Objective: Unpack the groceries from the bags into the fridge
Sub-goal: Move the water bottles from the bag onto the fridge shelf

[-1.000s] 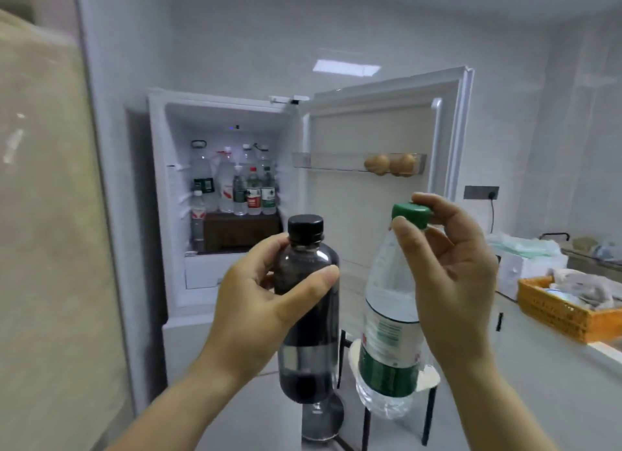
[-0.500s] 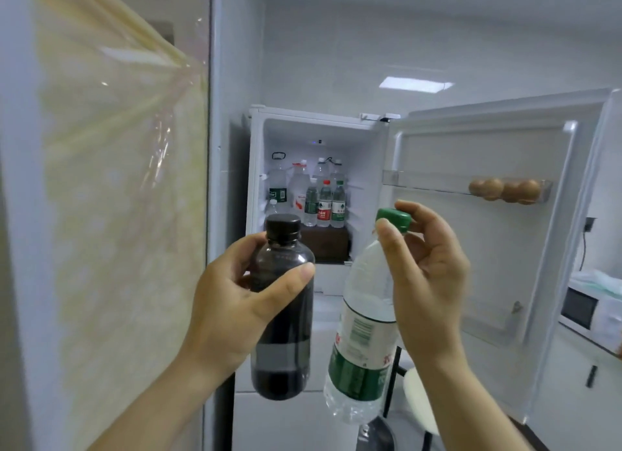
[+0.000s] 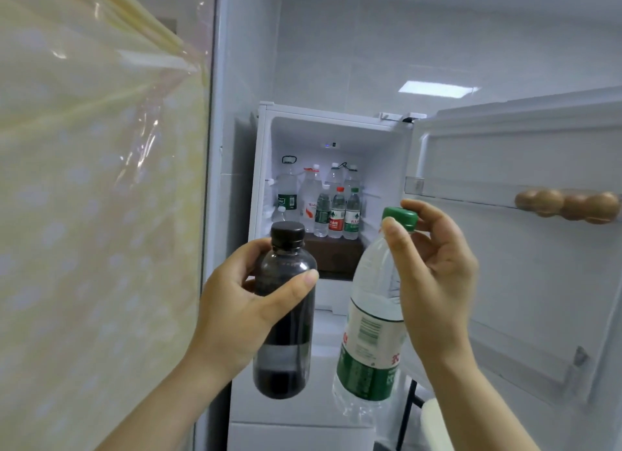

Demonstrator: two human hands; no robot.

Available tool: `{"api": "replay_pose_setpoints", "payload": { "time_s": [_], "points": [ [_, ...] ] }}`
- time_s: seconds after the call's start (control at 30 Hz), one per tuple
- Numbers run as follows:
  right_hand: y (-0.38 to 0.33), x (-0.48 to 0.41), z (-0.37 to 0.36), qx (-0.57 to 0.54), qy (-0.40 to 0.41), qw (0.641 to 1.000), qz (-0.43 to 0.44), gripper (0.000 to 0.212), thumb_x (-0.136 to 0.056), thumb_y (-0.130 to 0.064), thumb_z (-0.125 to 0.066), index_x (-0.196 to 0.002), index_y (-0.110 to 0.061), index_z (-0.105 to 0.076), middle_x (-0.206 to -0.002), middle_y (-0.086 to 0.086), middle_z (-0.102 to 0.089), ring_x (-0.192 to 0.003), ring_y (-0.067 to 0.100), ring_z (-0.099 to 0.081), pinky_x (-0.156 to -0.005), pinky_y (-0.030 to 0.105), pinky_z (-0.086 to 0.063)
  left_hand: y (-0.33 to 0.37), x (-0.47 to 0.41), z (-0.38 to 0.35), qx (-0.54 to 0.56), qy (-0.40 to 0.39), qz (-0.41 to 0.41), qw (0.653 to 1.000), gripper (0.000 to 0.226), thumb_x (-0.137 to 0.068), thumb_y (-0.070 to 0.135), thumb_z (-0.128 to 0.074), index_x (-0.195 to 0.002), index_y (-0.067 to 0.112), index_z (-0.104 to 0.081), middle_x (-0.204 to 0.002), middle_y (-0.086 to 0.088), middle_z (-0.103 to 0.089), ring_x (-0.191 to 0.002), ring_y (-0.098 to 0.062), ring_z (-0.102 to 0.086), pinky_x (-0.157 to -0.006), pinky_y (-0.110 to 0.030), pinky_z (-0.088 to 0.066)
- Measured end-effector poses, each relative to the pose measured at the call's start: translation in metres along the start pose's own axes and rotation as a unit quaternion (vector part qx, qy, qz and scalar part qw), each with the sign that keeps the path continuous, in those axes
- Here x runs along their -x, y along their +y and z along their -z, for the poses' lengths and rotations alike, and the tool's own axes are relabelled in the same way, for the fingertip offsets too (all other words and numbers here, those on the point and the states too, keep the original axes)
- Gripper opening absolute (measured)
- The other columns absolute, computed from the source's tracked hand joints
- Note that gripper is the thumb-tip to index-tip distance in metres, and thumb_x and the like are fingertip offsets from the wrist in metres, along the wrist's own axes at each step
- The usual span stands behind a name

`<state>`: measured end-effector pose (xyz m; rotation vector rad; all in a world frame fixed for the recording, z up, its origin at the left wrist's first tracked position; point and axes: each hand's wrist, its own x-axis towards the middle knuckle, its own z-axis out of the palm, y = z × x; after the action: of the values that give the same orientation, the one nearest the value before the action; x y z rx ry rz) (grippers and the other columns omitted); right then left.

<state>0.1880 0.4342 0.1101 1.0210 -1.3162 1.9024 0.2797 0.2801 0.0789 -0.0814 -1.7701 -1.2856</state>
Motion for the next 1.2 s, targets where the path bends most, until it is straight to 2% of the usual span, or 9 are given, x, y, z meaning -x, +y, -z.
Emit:
{"api": "replay_pose_setpoints", "payload": {
  "time_s": [0.07,0.17,0.33,0.43,0.6,0.83,0.93,1.07,1.2],
  "points": [
    [0.018,-0.014,0.005,-0.005,-0.001,1.0,-0.003,0.022,-0.087,-0.011,-0.066,-0.108,-0.016,-0.063,-0.095,-0.002,-0.071,-0.086,0.009,-0.069,-0.075,0.017,-0.051,-0.009,-0.014,-0.015,-0.009,0.001,0.003,1.0,0.04,-0.062,0.045,-0.085,-0.093,0.029,-0.068,-0.086,0.014,-0.072,-0.079,-0.003,-0.068,-0.064,-0.01,-0.049],
    [0.046,-0.036,0.012,-0.008,-0.004,1.0,-0.005,0.022,-0.087,-0.011,-0.067,-0.108,-0.018,-0.063,-0.095,-0.002,-0.072,-0.087,0.01,-0.069,-0.077,0.021,-0.052,-0.024,-0.034,-0.037,-0.019,0.003,0.007,1.0,0.037,-0.059,0.043,-0.075,-0.093,0.028,-0.068,-0.085,0.014,-0.072,-0.079,-0.004,-0.068,-0.063,-0.01,-0.048],
    [0.092,-0.064,0.021,-0.006,-0.015,1.0,-0.011,0.021,-0.087,-0.013,-0.068,-0.106,-0.023,-0.064,-0.094,-0.002,-0.072,-0.086,0.012,-0.069,-0.077,0.022,-0.053,-0.053,-0.06,-0.065,-0.032,0.017,0.018,0.999,0.038,-0.059,0.045,-0.071,-0.094,0.03,-0.067,-0.087,0.017,-0.072,-0.082,-0.002,-0.067,-0.065,-0.009,-0.049],
    [0.118,-0.077,0.021,-0.009,-0.011,1.0,-0.014,0.021,-0.086,-0.014,-0.068,-0.105,-0.022,-0.064,-0.093,-0.003,-0.072,-0.085,0.01,-0.069,-0.076,0.018,-0.05,-0.07,-0.076,-0.075,-0.044,0.027,0.024,0.998,0.042,-0.058,0.047,-0.07,-0.097,0.031,-0.066,-0.088,0.02,-0.071,-0.082,0.0,-0.066,-0.065,-0.007,-0.047],
    [0.159,-0.092,0.017,-0.02,-0.013,0.999,-0.025,0.021,-0.087,-0.014,-0.068,-0.106,-0.02,-0.064,-0.095,0.0,-0.072,-0.084,0.008,-0.068,-0.073,0.015,-0.05,-0.102,-0.104,-0.084,-0.057,0.047,0.031,0.997,0.046,-0.056,0.049,-0.07,-0.099,0.033,-0.062,-0.09,0.024,-0.069,-0.084,0.004,-0.064,-0.065,-0.004,-0.046],
    [0.218,-0.115,-0.007,-0.017,-0.011,0.999,-0.03,0.022,-0.087,-0.013,-0.068,-0.107,-0.017,-0.064,-0.094,-0.001,-0.072,-0.083,0.009,-0.068,-0.073,0.018,-0.051,-0.155,-0.153,-0.086,-0.068,0.051,0.044,0.995,0.048,-0.056,0.052,-0.071,-0.1,0.034,-0.062,-0.092,0.023,-0.069,-0.085,0.003,-0.064,-0.064,-0.006,-0.046],
    [0.244,-0.129,-0.023,-0.017,-0.006,0.999,-0.033,0.022,-0.087,-0.013,-0.068,-0.108,-0.014,-0.064,-0.095,0.001,-0.072,-0.082,0.009,-0.067,-0.074,0.019,-0.051,-0.178,-0.18,-0.082,-0.074,0.052,0.049,0.995,0.05,-0.055,0.054,-0.07,-0.101,0.034,-0.062,-0.093,0.023,-0.069,-0.086,0.002,-0.065,-0.068,-0.011,-0.045],
    [0.277,-0.148,-0.048,-0.007,0.0,0.999,-0.033,0.023,-0.087,-0.014,-0.068,-0.11,-0.013,-0.064,-0.095,0.0,-0.072,-0.082,0.009,-0.067,-0.073,0.019,-0.051,-0.209,-0.22,-0.075,-0.091,0.045,0.051,0.994,0.037,-0.066,0.044,-0.076,-0.1,0.036,-0.061,-0.092,0.027,-0.067,-0.086,0.004,-0.062,-0.068,-0.015,-0.045],
    [0.309,-0.164,-0.071,0.005,0.009,1.0,-0.03,0.023,-0.087,-0.015,-0.068,-0.11,-0.013,-0.064,-0.094,-0.001,-0.072,-0.082,0.01,-0.068,-0.074,0.022,-0.053,-0.241,-0.254,-0.069,-0.092,0.035,0.055,0.994,0.03,-0.073,0.039,-0.074,-0.099,0.037,-0.06,-0.091,0.03,-0.065,-0.085,0.007,-0.06,-0.067,-0.011,-0.042]
  ]
}}
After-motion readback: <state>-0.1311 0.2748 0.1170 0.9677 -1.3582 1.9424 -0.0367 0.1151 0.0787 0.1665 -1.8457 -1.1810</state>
